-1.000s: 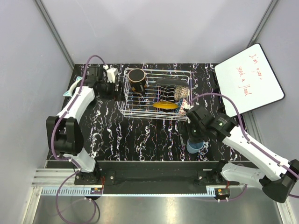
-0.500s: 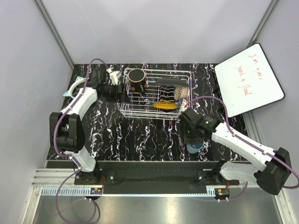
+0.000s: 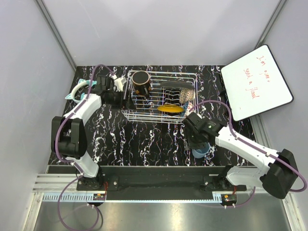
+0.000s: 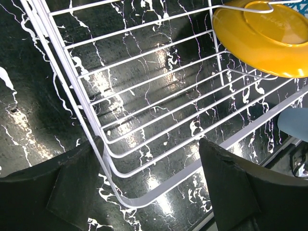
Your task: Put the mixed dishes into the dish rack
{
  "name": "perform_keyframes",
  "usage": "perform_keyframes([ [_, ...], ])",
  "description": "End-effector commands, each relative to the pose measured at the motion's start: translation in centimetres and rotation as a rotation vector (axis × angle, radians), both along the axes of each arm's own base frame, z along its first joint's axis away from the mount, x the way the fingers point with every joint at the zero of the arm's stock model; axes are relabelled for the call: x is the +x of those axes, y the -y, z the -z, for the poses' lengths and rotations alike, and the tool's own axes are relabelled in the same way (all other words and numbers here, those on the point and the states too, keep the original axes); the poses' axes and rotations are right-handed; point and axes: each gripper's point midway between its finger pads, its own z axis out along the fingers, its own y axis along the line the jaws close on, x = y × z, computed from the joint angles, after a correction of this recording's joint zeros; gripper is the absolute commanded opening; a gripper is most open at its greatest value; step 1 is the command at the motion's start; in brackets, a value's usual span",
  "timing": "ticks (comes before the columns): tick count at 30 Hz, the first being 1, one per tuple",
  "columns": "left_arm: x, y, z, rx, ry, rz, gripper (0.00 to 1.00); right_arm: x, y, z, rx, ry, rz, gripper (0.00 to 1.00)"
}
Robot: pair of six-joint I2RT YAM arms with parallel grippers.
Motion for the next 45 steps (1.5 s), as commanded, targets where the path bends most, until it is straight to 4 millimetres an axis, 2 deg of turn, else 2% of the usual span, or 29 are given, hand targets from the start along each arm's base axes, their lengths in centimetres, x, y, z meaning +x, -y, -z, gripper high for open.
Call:
perform_keyframes([
  [1,-2.2,2.3,-1.3,-0.081,-0.003,0.076,0.82,0.1,-0.7,0.4,0.023,-0.002,0.008,0.48],
  [11,-5.5,3.0,-1.0,-0.078,-0.054,0.15,0.8,0.5,-1.5,1.2,0.011,-0.027,-0.041,0.33],
  [14,-5.6,2.4,-1.1,-0.035,-0.033,0.147,0.8,0.7,-1.9,1.1,0.013,-0.028,-0.06,0.25],
  [15,-5.6,2.1,-1.4,-0.024,-0.031,0.145,0.8,0.8,-2.0,0.9,0.016,-0.025,-0.063,0.16],
  [17,-5.0,1.9,-2.3,-0.006,-0.007,0.134,0.81,1.2,-2.6,-0.2,0.045,-0.004,-0.081,0.08],
  [18,-5.0,1.6,-2.7,0.001,-0.01,0.124,0.82,1.2,-2.8,-0.7,0.06,0.004,-0.087,0.0],
  [19,-4.3,1.3,-3.8,0.017,0.038,0.136,0.83,1.6,-3.3,-1.9,0.083,0.025,-0.103,0.0],
  [21,-3.7,0.2,-4.7,0.056,0.054,0.114,0.87,1.7,-3.3,-3.3,0.089,0.043,-0.125,0.0],
  [22,-3.0,-0.2,-6.0,0.075,0.096,0.112,0.88,2.1,-3.7,-4.6,0.098,0.07,-0.146,0.0],
  [24,-2.7,-1.4,-7.0,0.114,0.116,0.09,0.9,2.1,-3.7,-5.7,0.098,0.07,-0.166,0.0],
  [25,-2.1,-1.8,-8.4,0.127,0.156,0.089,0.9,2.4,-4.3,-7.1,0.129,0.091,-0.186,0.0],
  [27,-2.0,-3.2,-9.7,0.142,0.179,0.057,0.92,2.4,-5.0,-8.8,0.168,0.109,-0.211,0.0],
  [28,-1.7,-3.8,-10.9,0.144,0.21,0.046,0.92,2.8,-5.7,-10.7,0.211,0.145,-0.233,0.0],
  [29,-1.7,-4.1,-11.7,0.13,0.219,0.04,0.92,3.0,-6.2,-11.7,0.23,0.16,-0.249,0.0],
  [30,-1.6,-5.4,-12.7,0.121,0.234,0.008,0.93,3.3,-6.7,-12.8,0.253,0.183,-0.266,0.0],
  [31,-1.3,-5.8,-14.3,0.102,0.268,-0.005,0.93,3.9,-7.6,-15.4,0.298,0.239,-0.301,0.0],
  [33,-1.7,-6.8,-17.6,-0.023,0.326,-0.017,0.94,4.8,-9.3,-18.1,0.359,0.297,-0.356,0.0],
  [34,-2.3,-6.1,-19.7,-0.123,0.357,0.021,0.95,5.4,-10.3,-21.3,0.42,0.367,-0.375,0.0],
  [35,-2.5,-6.5,-20.9,-0.158,0.385,0.008,0.95,6.5,-11.5,-23.1,0.469,0.418,-0.393,0.0],
  [37,-3.4,-5.2,-23.4,-0.263,0.405,0.062,0.98,6.7,-13.0,-27.9,0.604,0.514,-0.45,0.0],
  [38,-3.6,-4.7,-23.8,-0.307,0.39,0.081,0.98,8.0,-13.6,-30.9,0.689,0.61,-0.451,0.0],
  [39,-3.9,-4.1,-24.7,-0.367,0.354,0.083,0.99,7.7,-14.0,-33.0,0.796,0.617,-0.452,0.0],
  [40,-4.6,-3.3,-25.5,-0.448,0.315,0.124,0.99,8.2,-14.1,-33.6,0.86,0.621,-0.438,0.0],
  [41,-4.4,-2.9,-25.4,-0.507,0.255,0.139,0.99,8.4,-14.1,-37.3,0.984,0.729,-0.451,0.0],
  [42,-4.6,-2.4,-26.2,-0.571,0.194,0.145,0.99,9.2,-13.6,-36.5,1.066,0.653,-0.395,0.0],
  [43,-5.4,-1.7,-27.1,-0.654,0.153,0.21,0.99,9.4,-13.0,-37.2,1.124,0.663,-0.38,0.0],
  [44,-5.1,-0.9,-26.9,-0.693,0.103,0.244,0.99,10.1,-12.5,-38.9,1.202,0.73,-0.386,0.0],
  [45,-5.2,-0.3,-27.8,-0.713,0.089,0.27,0.99,11.2,-11.7,-37.4,1.275,0.631,-0.31,0.0],
])
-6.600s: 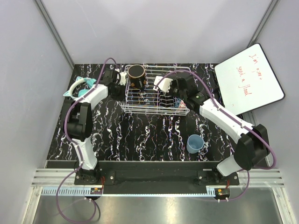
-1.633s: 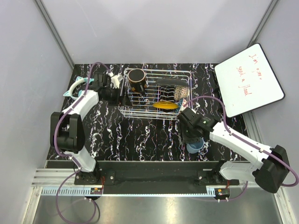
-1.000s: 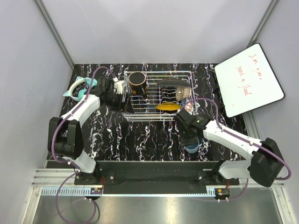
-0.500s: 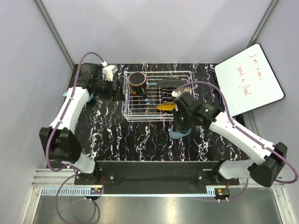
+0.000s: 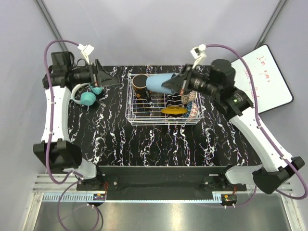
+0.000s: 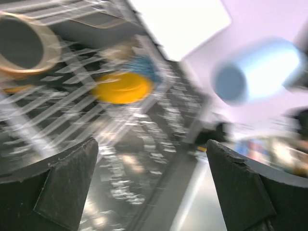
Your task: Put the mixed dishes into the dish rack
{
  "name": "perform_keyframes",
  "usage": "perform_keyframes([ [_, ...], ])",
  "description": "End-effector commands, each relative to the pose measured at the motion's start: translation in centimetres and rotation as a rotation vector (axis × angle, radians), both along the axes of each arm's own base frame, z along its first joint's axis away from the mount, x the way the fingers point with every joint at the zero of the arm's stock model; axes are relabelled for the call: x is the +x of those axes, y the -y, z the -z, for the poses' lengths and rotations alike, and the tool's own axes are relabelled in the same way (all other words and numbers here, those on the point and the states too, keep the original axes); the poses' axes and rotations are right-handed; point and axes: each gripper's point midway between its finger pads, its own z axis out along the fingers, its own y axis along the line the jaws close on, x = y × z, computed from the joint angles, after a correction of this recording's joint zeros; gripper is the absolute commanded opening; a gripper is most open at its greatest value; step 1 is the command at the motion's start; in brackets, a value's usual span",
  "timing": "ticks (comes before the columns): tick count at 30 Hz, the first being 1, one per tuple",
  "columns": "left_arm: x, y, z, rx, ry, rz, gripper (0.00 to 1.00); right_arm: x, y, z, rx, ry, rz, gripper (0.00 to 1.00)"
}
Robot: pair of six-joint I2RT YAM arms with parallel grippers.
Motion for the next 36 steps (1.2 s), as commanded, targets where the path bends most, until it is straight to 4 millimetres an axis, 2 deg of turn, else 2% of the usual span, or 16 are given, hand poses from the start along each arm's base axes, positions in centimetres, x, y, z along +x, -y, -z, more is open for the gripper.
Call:
perform_keyframes([
  [1,-2.1,4.1,-3.7,-0.257,-0.152,0.292,0.99,1.5,1.3,-4.6,0.403,-0.033,-0.119,0.0],
  [2,-2.1,4.6,-3.9,-0.253,-0.14,0.311,0.99,1.6,1.6,-6.1,0.482,0.036,-0.159,0.0],
  [3,-2.1,5.0,-4.6,-0.24,-0.103,0.324,0.99,2.1,1.9,-4.6,0.531,-0.083,-0.176,0.0],
  [4,-2.1,5.8,-4.7,-0.231,-0.097,0.344,0.99,3.0,1.7,-3.8,0.549,-0.118,-0.184,0.0],
  [6,-1.9,6.6,-5.3,-0.216,-0.069,0.353,0.99,3.3,1.7,-3.7,0.593,-0.142,-0.211,0.0],
  [8,-0.8,7.3,-5.6,-0.194,-0.017,0.337,0.99,4.0,1.5,-3.4,0.607,-0.147,-0.221,0.0],
  [9,-0.5,7.6,-5.3,-0.208,-0.061,0.322,0.99,4.2,1.4,-3.7,0.611,-0.15,-0.231,0.0],
  [10,-0.2,7.9,-5.3,-0.205,-0.056,0.305,0.99,4.8,1.1,-3.1,0.605,-0.173,-0.231,0.0],
  [11,0.5,8.2,-5.8,-0.203,0.014,0.302,0.99,5.0,1.0,-3.1,0.608,-0.175,-0.236,0.0],
  [12,0.7,8.4,-5.2,-0.23,-0.053,0.287,0.99,5.2,0.9,-3.1,0.61,-0.185,-0.24,0.0],
  [15,1.3,9.5,-5.6,-0.254,-0.014,0.275,0.99,5.8,0.5,-2.7,0.623,-0.206,-0.25,0.0],
  [22,2.6,11.6,-3.6,-0.244,-0.044,0.24,0.99,6.6,0.1,-1.5,0.646,-0.253,-0.271,0.0],
  [27,2.0,13.4,-4.5,-0.263,-0.037,0.271,0.99,7.7,-0.5,-0.3,0.646,-0.288,-0.278,0.0],
  [31,1.5,14.2,-4.5,-0.268,-0.037,0.289,0.99,8.2,-0.8,-0.1,0.682,-0.286,-0.303,0.0],
  [34,1.4,14.5,-3.9,-0.268,-0.049,0.291,0.95,8.6,-1.1,-0.2,0.714,-0.29,-0.313,0.0],
  [36,1.3,14.6,-3.7,-0.27,-0.053,0.299,0.88,8.8,-1.4,-0.1,0.73,-0.282,-0.324,0.0],
])
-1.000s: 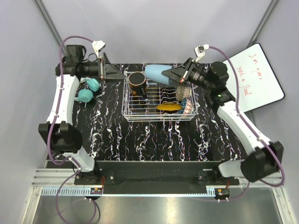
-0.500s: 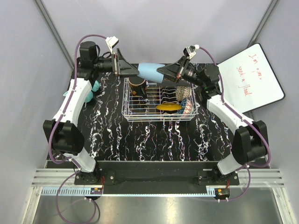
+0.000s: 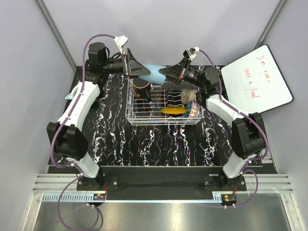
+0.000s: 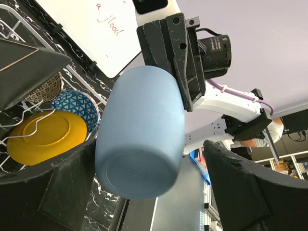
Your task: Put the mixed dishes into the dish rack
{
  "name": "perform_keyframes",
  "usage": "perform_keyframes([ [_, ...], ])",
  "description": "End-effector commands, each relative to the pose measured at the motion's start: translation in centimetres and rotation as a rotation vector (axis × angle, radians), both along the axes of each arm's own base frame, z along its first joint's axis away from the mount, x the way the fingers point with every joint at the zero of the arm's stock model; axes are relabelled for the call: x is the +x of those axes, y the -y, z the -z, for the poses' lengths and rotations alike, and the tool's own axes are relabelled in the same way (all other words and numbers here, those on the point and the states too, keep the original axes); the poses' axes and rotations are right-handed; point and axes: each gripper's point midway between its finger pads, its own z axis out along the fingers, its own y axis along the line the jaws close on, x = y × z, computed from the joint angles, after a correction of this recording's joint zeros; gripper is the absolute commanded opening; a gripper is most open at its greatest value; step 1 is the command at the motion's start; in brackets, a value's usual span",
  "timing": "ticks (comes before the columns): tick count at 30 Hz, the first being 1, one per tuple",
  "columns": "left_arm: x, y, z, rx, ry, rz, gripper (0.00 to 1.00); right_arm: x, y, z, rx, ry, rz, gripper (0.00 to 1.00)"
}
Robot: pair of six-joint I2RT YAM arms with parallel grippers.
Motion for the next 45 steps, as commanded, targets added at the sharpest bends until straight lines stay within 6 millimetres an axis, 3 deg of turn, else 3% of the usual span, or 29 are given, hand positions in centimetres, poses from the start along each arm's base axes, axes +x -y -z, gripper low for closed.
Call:
perform_keyframes([
  [1,-1.2,1.1,-0.8,-0.024,0.026,0.044,0.87,-0.6,-0.5,-2.9,0.098,0.088,-0.024,0.0],
  [6,-1.2,1.3,-0.7,-0.025,0.023,0.045,0.86,-0.5,-2.1,-2.3,0.107,0.074,-0.062,0.0],
  [8,-1.1,1.3,-0.7,-0.026,0.024,0.043,0.81,-0.7,-2.5,-2.3,0.109,0.074,-0.073,0.0],
  [9,-1.1,1.3,-0.7,-0.026,0.026,0.045,0.68,-0.6,-2.5,-2.2,0.109,0.069,-0.072,0.0],
  [11,-1.1,1.3,-0.6,-0.027,0.02,0.046,0.54,-0.7,-2.7,-2.1,0.108,0.061,-0.078,0.0],
  [12,-1.1,1.3,-0.7,-0.029,0.027,0.046,0.34,-0.6,-2.7,-1.8,0.103,0.056,-0.082,0.0],
  [14,-1.2,1.4,-0.7,-0.03,0.024,0.052,0.17,-0.5,-2.8,-1.4,0.107,0.037,-0.09,0.0],
  [15,-1.2,1.3,-0.7,-0.031,0.025,0.054,0.0,-0.5,-2.9,-1.2,0.104,0.024,-0.097,0.0],
  [17,-1.2,1.0,-0.9,-0.032,0.033,0.057,0.0,-0.1,-2.8,-0.5,0.084,-0.013,-0.099,0.02],
  [18,-1.3,0.8,-0.9,-0.031,0.034,0.059,0.0,-0.2,-2.7,0.0,0.062,-0.03,-0.116,0.24],
  [20,-1.3,-0.3,-0.9,-0.018,0.019,0.046,0.0,-0.2,-2.1,0.7,0.036,-0.058,-0.119,0.32],
  [23,-1.6,-2.2,-0.3,0.055,0.028,0.016,0.0,0.5,1.2,2.1,-0.016,-0.086,-0.056,0.5],
  [24,-1.6,-2.7,0.1,0.111,0.138,0.02,0.0,0.4,1.8,3.4,-0.05,-0.09,-0.037,0.71],
  [25,-0.8,-3.3,1.4,0.18,0.14,-0.016,0.0,-0.2,2.8,2.8,-0.067,-0.066,-0.02,0.8],
  [26,-2.0,-4.0,1.8,0.254,0.092,-0.024,0.0,-0.4,3.3,3.9,-0.118,-0.073,-0.015,0.9],
  [27,-1.8,-4.6,3.0,0.328,0.17,-0.021,0.0,-0.2,4.5,4.9,-0.143,-0.091,0.012,1.0],
  [28,-1.0,-5.6,4.6,0.424,0.169,-0.067,0.0,-0.9,5.3,4.8,-0.166,-0.104,0.024,1.0],
  [30,-1.2,-7.0,6.6,0.545,0.168,-0.07,0.0,-0.9,7.6,5.8,-0.205,-0.09,0.083,1.0],
  [34,0.2,-10.0,10.9,0.822,0.153,-0.136,0.0,-3.2,10.4,5.0,-0.332,-0.045,0.207,1.0],
  [35,0.4,-10.4,11.6,0.859,0.155,-0.133,0.0,-2.7,11.1,5.3,-0.419,0.049,0.296,1.0],
  [36,0.5,-10.6,12.1,0.889,0.15,-0.128,0.0,-2.9,11.5,3.8,-0.457,0.099,0.337,1.0],
  [37,0.7,-10.7,13.1,0.933,0.138,-0.117,0.0,-4.1,12.1,3.8,-0.504,0.079,0.359,1.0],
  [38,0.8,-10.7,13.5,0.953,0.138,-0.11,0.0,-3.7,12.9,3.1,-0.561,0.147,0.437,1.0],
  [41,1.0,-10.0,15.7,1.036,0.143,-0.067,0.0,-4.5,14.6,2.6,-0.642,0.183,0.549,1.0],
  [45,1.8,-8.2,18.4,1.109,0.144,-0.019,0.0,-5.6,15.2,2.7,-0.652,0.187,0.583,1.0],
])
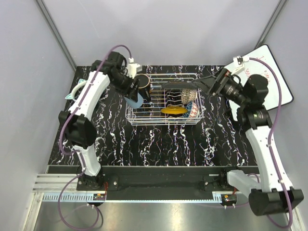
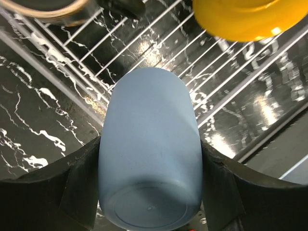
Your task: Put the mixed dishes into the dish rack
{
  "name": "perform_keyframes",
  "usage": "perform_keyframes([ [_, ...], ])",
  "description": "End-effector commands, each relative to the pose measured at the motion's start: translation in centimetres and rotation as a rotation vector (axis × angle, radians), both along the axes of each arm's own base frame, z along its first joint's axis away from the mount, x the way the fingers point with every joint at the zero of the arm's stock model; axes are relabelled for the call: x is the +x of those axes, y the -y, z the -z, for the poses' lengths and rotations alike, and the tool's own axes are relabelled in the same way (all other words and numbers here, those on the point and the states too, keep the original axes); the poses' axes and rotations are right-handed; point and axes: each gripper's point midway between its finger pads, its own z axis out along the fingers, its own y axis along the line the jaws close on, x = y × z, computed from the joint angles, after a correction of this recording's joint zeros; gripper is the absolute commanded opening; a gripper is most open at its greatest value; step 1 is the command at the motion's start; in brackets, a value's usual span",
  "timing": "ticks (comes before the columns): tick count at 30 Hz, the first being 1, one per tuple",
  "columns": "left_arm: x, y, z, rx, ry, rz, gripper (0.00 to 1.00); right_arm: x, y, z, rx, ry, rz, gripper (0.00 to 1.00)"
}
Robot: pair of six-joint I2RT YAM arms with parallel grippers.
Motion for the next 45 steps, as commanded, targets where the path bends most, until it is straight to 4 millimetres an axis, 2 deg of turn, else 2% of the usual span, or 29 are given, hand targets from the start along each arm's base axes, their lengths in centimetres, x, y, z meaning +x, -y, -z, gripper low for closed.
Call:
perform_keyframes([
  [1,1.3,0.7,1.2,0.137,0.066,0.049,0.0,0.3,1.5,3.8,-0.121,-0.071,0.097,1.0],
  [5,1.9,2.1,2.8,0.209,0.084,0.093,0.0,-0.3,1.7,5.3,-0.125,-0.101,0.103,1.0],
  [9,1.9,3.4,5.3,0.282,0.073,0.134,0.0,-0.7,1.9,5.9,-0.13,-0.113,0.111,1.0],
  [18,1.2,3.5,10.3,0.362,0.04,0.165,0.0,-0.7,2.2,6.9,-0.154,-0.134,0.125,1.0],
  [21,0.9,3.6,11.5,0.375,0.035,0.17,0.0,-0.7,2.2,6.9,-0.155,-0.134,0.127,1.0],
  [27,1.0,4.0,12.3,0.382,0.04,0.179,0.0,-0.5,2.1,7.0,-0.15,-0.145,0.124,1.0],
  [28,1.0,4.0,12.5,0.385,0.037,0.175,0.07,-0.5,2.1,7.1,-0.15,-0.149,0.125,1.0],
  [29,1.0,3.9,12.5,0.386,0.034,0.174,0.18,-0.4,2.2,7.0,-0.15,-0.148,0.128,1.0],
  [30,0.9,3.9,12.6,0.387,0.03,0.173,0.43,-0.5,2.1,7.2,-0.15,-0.151,0.127,1.0],
  [32,0.7,3.8,12.7,0.387,0.03,0.178,0.58,-0.5,2.1,7.2,-0.149,-0.152,0.127,1.0],
  [33,0.8,3.9,12.6,0.384,0.036,0.177,0.71,-0.5,2.1,7.3,-0.149,-0.153,0.125,1.0],
  [34,0.7,3.8,12.5,0.385,0.039,0.177,0.78,-0.5,2.1,7.4,-0.15,-0.156,0.127,1.0],
  [36,0.8,3.8,12.4,0.385,0.045,0.179,0.83,-0.5,2.2,7.5,-0.149,-0.159,0.128,1.0],
  [38,0.7,3.7,12.2,0.383,0.047,0.177,0.96,-0.6,2.1,7.5,-0.147,-0.163,0.127,1.0],
  [39,0.6,3.7,12.1,0.381,0.05,0.178,0.99,-0.6,2.1,7.5,-0.147,-0.163,0.127,1.0],
  [45,0.3,3.6,10.7,0.367,0.076,0.17,0.99,-0.8,2.1,7.7,-0.147,-0.168,0.12,1.0],
])
